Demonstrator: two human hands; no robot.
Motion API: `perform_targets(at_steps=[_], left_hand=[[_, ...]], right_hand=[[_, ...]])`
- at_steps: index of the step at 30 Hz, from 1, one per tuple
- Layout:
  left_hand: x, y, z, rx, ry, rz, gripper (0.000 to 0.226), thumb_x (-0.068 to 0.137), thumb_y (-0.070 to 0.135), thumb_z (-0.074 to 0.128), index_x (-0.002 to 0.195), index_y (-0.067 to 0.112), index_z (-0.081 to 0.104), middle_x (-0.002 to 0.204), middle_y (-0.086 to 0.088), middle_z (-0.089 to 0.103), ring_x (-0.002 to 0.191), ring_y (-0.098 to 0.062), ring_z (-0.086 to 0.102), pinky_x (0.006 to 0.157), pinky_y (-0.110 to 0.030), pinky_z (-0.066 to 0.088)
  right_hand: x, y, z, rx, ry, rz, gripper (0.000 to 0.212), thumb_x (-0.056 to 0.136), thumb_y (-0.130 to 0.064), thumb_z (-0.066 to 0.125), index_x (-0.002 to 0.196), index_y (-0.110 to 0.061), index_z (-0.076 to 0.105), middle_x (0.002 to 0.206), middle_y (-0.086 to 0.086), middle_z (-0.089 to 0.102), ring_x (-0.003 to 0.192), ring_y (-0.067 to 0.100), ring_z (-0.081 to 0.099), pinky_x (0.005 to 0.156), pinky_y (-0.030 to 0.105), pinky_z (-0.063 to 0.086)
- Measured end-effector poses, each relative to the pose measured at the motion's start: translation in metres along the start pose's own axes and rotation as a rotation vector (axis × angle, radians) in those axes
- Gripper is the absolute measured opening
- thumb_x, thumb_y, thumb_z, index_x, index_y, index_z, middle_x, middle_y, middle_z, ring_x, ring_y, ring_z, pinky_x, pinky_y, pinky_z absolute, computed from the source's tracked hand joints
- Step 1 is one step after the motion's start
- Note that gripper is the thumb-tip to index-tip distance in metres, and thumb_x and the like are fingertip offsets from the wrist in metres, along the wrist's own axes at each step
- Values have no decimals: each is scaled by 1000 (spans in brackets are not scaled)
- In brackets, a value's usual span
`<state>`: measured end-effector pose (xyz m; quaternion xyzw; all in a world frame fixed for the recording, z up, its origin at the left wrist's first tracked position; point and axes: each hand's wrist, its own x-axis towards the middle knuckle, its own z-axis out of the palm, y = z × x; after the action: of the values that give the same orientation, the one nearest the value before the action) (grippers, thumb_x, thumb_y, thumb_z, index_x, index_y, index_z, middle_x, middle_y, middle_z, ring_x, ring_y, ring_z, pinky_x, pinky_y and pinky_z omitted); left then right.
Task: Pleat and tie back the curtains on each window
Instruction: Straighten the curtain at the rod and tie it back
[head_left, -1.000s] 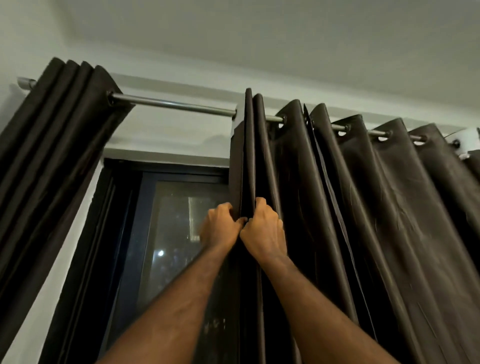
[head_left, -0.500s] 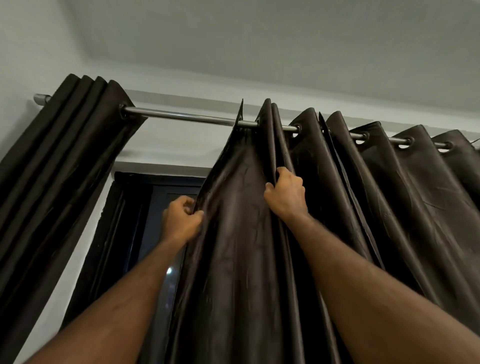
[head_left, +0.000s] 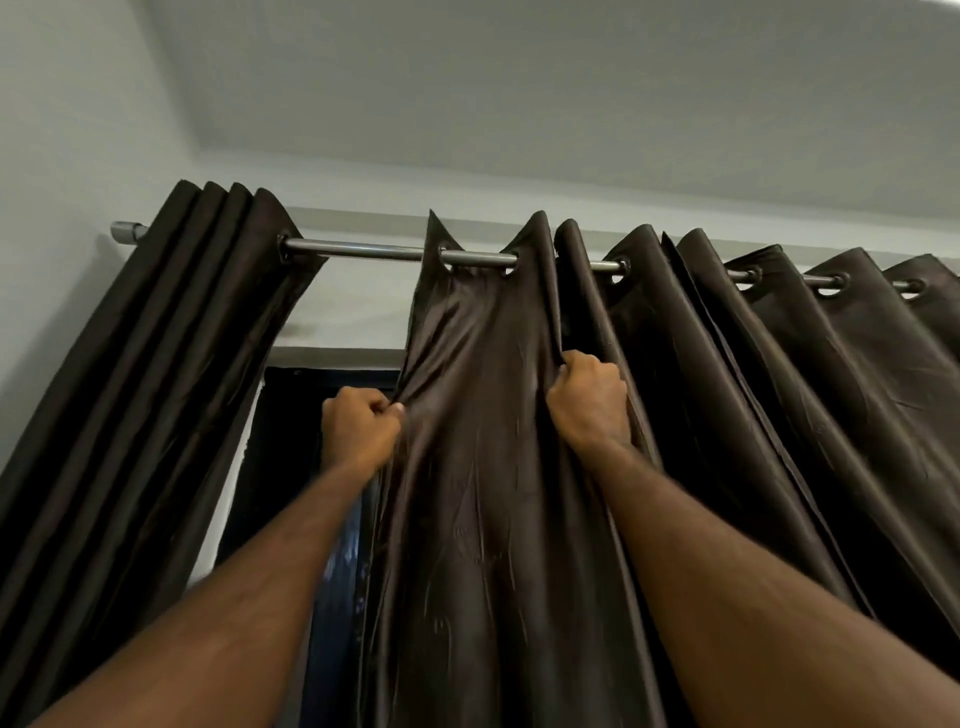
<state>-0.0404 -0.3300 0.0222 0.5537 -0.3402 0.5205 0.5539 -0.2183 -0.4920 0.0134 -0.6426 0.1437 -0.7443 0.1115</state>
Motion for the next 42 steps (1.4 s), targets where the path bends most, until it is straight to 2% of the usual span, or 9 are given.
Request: perform_targets(at_steps=[4, 7, 12, 17, 24, 27, 30, 34, 42], left_hand=[[-9, 16, 6, -68, -93, 122, 20, 82, 18, 78, 65, 8, 73, 55, -4, 63, 60, -22, 63, 59, -30, 45], [-15, 30, 11, -172, -125, 148, 38, 82, 9, 71, 46, 18, 60, 40, 7, 52, 45, -10, 49, 46, -28, 35], [-23, 40, 22, -222, -96, 144, 39, 86, 14, 67, 49, 11, 55, 44, 2, 48, 46, -14, 40, 49, -35, 35], [-30, 60, 32, -253, 40, 146, 19, 88, 15, 72, 73, 3, 75, 66, -10, 70, 65, -26, 67, 61, -36, 51], [-25, 91, 45, -249, 81, 58, 27, 89, 38, 73, 74, 16, 71, 59, 5, 61, 57, -9, 56, 56, -23, 42], [-20, 91, 42, -130, 41, 44, 18, 85, 28, 77, 74, 15, 71, 59, 7, 59, 55, -6, 54, 56, -21, 41], [-15, 91, 39, -85, 31, 15, 20, 87, 27, 76, 69, 25, 68, 65, 6, 65, 66, -11, 64, 71, -30, 55], [-13, 91, 37, -90, 38, 9, 12, 86, 27, 78, 79, 19, 73, 69, 6, 66, 69, -9, 64, 69, -25, 52], [-6, 91, 25, -129, -25, 22, 18, 82, 14, 82, 98, 9, 78, 79, 3, 71, 77, -10, 69, 82, -32, 59]], right_hand=[[-18, -48, 26, 114, -58, -57, 24, 99, -18, 47, 107, -15, 70, 106, 14, 69, 101, 36, 64, 83, 40, 53], [-24, -86, 44, 138, -208, -264, 19, 94, -12, 51, 79, -10, 63, 88, 12, 70, 88, 35, 65, 69, 37, 47], [-8, -67, 32, 138, -299, -243, 24, 99, -22, 52, 107, -19, 75, 105, 8, 72, 101, 30, 65, 88, 40, 56], [2, -35, 16, 163, -264, -184, 21, 98, -31, 56, 106, -26, 75, 102, 3, 70, 94, 25, 64, 83, 37, 55], [19, -16, -5, 286, -605, -262, 27, 90, -7, 56, 98, -13, 81, 94, 7, 76, 91, 16, 69, 71, 18, 52], [34, 1, -11, 288, -303, -230, 25, 82, -10, 61, 94, -20, 81, 93, 0, 76, 87, 14, 70, 84, 29, 59], [49, 25, -22, 60, 107, -134, 26, 88, -25, 66, 114, -21, 69, 120, 5, 60, 114, 27, 57, 98, 45, 50], [72, 53, -22, -9, -79, 39, 54, 92, -40, 70, 136, -13, 55, 137, 11, 51, 133, 33, 46, 105, 53, 43], [77, 36, -21, 136, -19, 134, 22, 93, -11, 67, 114, -8, 71, 118, 14, 68, 113, 33, 64, 91, 38, 55]])
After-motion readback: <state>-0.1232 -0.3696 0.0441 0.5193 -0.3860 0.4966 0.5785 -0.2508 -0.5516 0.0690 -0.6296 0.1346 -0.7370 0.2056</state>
